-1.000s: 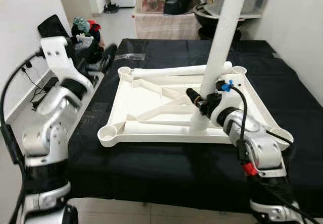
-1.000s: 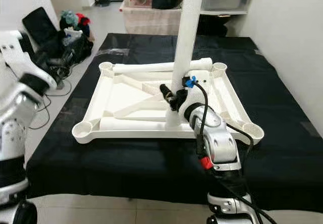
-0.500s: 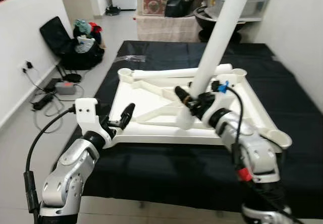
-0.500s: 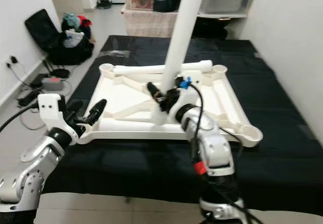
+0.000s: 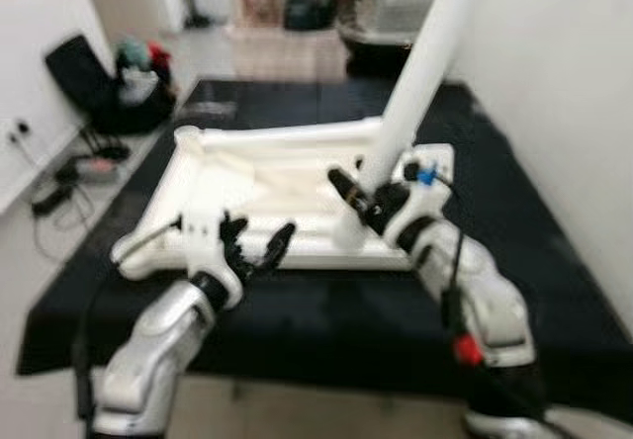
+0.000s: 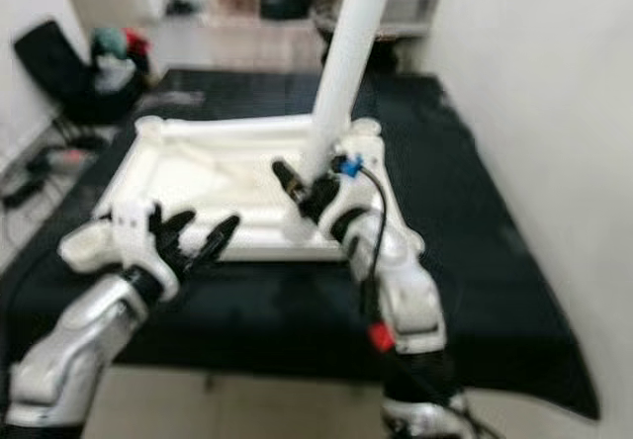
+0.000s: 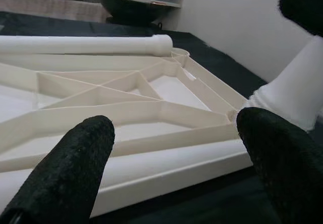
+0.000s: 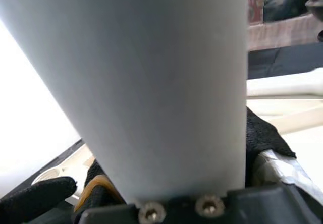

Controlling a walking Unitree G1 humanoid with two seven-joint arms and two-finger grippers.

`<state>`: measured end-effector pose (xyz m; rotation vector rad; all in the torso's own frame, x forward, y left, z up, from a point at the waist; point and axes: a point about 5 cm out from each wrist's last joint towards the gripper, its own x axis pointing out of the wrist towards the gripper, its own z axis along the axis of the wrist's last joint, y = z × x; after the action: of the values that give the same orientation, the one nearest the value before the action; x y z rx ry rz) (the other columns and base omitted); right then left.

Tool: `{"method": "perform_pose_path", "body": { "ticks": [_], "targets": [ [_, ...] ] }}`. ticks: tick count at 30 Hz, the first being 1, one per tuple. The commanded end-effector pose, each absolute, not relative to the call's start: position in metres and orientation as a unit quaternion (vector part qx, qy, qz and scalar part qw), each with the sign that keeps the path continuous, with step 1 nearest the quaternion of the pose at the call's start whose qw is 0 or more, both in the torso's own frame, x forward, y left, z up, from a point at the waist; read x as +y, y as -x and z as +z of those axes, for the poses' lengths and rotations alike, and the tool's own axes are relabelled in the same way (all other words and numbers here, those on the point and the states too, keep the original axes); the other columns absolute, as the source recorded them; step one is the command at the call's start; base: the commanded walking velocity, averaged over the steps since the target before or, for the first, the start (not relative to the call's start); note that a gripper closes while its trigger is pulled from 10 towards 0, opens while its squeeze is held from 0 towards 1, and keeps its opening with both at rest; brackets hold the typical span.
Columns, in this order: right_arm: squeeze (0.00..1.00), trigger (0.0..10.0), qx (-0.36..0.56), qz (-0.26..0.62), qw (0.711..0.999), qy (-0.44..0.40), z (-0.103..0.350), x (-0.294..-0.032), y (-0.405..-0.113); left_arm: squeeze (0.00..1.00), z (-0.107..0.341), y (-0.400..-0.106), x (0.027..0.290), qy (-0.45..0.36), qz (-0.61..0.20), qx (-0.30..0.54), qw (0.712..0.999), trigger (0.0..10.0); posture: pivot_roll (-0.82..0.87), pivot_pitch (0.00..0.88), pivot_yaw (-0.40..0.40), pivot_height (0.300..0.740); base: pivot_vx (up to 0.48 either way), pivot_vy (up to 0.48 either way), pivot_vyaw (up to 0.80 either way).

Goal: Building children table

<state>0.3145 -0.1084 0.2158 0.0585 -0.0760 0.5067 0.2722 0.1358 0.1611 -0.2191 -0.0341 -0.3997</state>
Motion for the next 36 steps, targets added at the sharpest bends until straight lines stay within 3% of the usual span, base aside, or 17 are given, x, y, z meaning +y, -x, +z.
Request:
{"method": "perform_pose_path", "body": {
  "ticks": [1,7,17,28,32,36],
  "targets": [
    [0.0,10.0,-0.041,0.237,0.97,-0.024,0.216,-0.113,-0.315,0.0,0.158,-0.273,0.131,0.104,-0.208,-0.011,0.972,10.0,-0.08,0.0,0.003,0.74,0.0,-0.371,0.0],
    [0.0,10.0,-0.033,0.213,0.977,0.004,0.209,-0.118,-0.316,0.0,0.148,-0.277,0.128,0.035,-0.178,0.004,0.983,10.0,-0.09,0.0,0.004,0.74,0.0,0.0,0.0],
    [0.0,10.0,-0.029,0.199,0.979,0.022,0.202,-0.122,-0.317,0.0,0.141,-0.278,0.134,0.02,-0.121,0.021,0.992,10.0,-0.08,0.0,0.005,0.74,0.0,0.0,0.0],
    [0.0,10.0,-0.045,0.198,0.977,0.057,0.204,-0.121,-0.315,0.0,0.142,-0.28,0.134,0.004,-0.116,-0.003,0.993,10.0,-0.1,0.0,0.011,0.74,0.0,0.303,0.0],
    [0.0,10.0,-0.051,0.196,0.977,0.064,0.204,-0.121,-0.315,0.0,0.148,-0.28,0.131,-0.039,-0.121,-0.024,0.992,10.0,-0.09,0.0,0.013,0.74,0.0,0.0,0.0],
    [0.0,10.0,-0.047,0.202,0.977,0.056,0.204,-0.119,-0.316,0.0,0.152,-0.277,0.127,-0.025,-0.152,-0.031,0.987,10.0,-0.09,0.0,0.016,0.74,0.0,0.0,0.0]
  ]
}}
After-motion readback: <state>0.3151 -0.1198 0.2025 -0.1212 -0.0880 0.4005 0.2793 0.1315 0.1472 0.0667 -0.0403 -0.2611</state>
